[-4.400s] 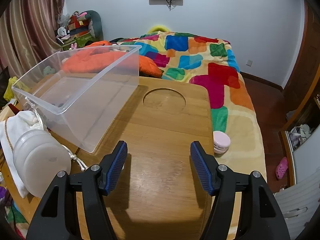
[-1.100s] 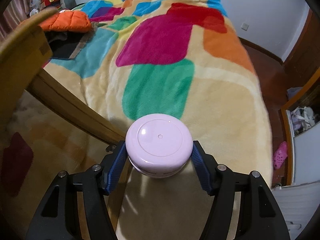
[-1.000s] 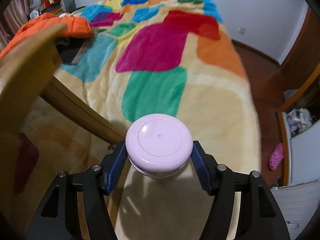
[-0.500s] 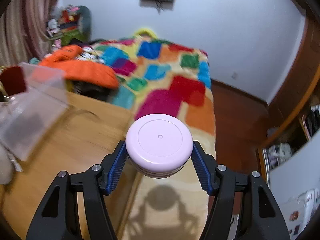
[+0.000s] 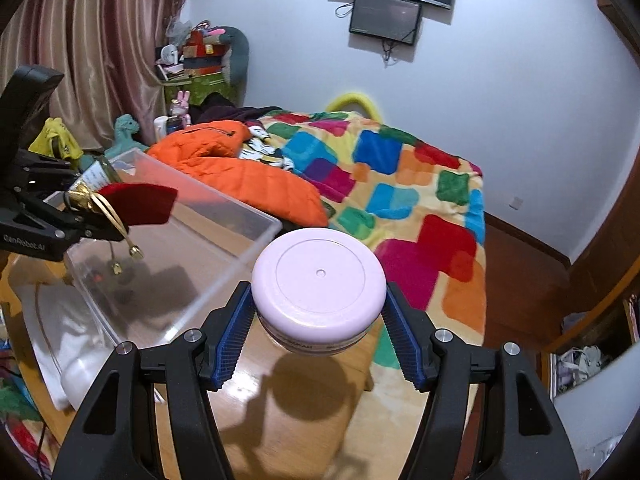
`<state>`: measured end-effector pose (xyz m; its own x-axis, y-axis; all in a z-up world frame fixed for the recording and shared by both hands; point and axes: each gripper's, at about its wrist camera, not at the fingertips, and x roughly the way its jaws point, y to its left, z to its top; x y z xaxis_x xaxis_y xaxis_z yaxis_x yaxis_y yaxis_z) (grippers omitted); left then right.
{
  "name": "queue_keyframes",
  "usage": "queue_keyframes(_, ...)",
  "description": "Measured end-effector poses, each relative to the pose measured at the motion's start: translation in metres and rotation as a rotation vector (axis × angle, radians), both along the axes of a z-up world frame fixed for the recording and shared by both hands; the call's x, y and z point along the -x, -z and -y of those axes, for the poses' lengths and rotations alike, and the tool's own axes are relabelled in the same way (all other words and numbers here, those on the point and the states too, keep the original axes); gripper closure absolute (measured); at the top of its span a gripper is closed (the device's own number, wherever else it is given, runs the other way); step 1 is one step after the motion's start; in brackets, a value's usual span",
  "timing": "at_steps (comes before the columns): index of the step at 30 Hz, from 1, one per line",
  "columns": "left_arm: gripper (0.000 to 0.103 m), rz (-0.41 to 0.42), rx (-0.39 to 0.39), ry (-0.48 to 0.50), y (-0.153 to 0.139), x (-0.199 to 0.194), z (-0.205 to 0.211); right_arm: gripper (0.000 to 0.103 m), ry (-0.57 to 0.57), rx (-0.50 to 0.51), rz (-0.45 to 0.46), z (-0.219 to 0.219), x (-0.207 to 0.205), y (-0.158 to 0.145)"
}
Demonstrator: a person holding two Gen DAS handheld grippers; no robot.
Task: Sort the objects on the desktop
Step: 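Lower the green bottle into the clear box and open the left gripper while the right carries the fan over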
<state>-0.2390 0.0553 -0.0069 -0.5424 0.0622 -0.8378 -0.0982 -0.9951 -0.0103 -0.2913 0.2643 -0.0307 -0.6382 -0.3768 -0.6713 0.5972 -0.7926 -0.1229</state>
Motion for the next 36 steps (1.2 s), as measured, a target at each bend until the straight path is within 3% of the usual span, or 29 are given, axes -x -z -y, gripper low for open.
queue_keyframes(19,0.048,0.073,-0.034,0.042,0.021,0.023,0.032,0.043,-0.128,-0.041,0.058,0.067,0.004,0.002)
queue_keyframes(24,0.048,0.101,-0.069,0.045,0.026,0.025,0.039,0.045,-0.176,-0.090,0.070,0.085,-0.001,0.012)
queue_keyframes(32,0.048,0.124,-0.062,0.061,0.031,0.026,0.040,0.046,-0.197,-0.135,0.094,0.101,-0.001,0.025)
queue_keyframes(36,0.043,0.121,-0.069,0.070,0.029,0.026,0.039,0.046,-0.198,-0.150,0.113,0.105,-0.002,0.031)
